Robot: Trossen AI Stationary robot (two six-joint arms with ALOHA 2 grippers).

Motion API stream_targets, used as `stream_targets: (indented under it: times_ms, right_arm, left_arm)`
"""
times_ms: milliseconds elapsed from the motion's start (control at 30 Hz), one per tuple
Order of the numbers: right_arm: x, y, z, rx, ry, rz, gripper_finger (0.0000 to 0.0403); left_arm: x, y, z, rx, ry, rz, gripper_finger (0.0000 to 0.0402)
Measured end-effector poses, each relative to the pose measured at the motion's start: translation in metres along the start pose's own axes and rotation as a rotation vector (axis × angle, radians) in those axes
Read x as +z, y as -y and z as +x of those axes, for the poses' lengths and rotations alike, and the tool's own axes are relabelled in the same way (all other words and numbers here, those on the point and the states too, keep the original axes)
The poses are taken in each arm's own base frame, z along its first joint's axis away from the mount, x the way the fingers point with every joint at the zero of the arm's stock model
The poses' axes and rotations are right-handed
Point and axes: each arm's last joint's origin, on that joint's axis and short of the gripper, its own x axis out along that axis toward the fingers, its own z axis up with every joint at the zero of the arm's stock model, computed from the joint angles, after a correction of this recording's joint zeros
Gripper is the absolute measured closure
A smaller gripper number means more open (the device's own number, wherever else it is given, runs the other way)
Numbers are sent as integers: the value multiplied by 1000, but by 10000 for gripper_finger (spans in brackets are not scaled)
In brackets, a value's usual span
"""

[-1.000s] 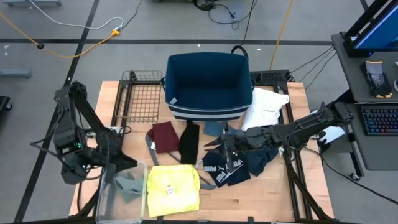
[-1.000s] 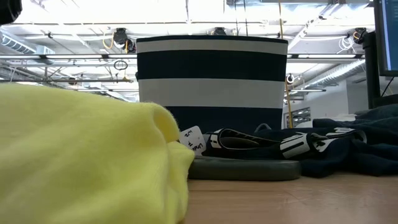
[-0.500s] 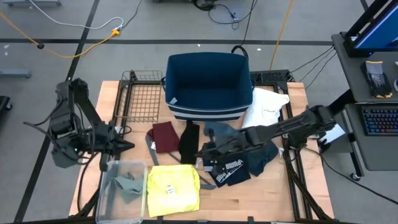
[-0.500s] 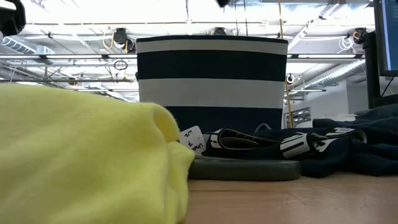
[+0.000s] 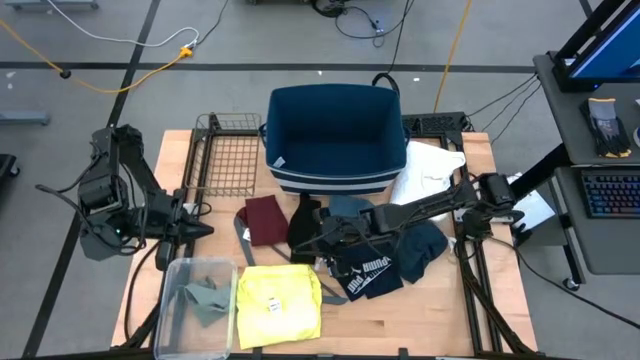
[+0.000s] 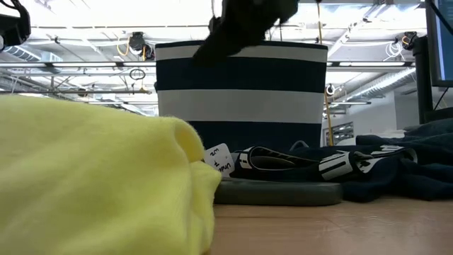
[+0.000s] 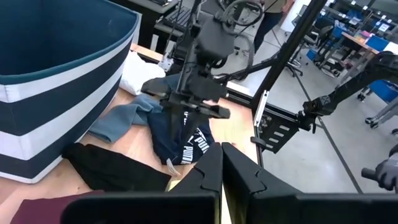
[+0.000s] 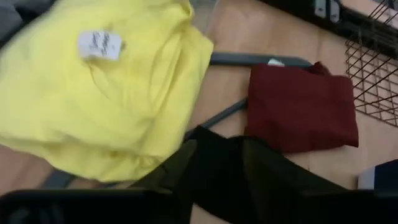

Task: Pick & Place Cloths
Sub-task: Put the black sock into the transparent bin

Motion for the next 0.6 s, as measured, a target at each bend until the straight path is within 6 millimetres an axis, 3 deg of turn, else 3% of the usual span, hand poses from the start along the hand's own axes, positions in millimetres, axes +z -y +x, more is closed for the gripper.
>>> stream_targets:
  times_ms: [300, 600]
  right_arm:
    - [-18, 6, 29, -11, -63, -60, 179]
    - [-35, 15, 52, -22, -93, -66, 139]
  left_arm:
    - [0, 1, 0, -9, -10, -12, 398]
    - [0, 1, 0, -10, -9, -23, 397]
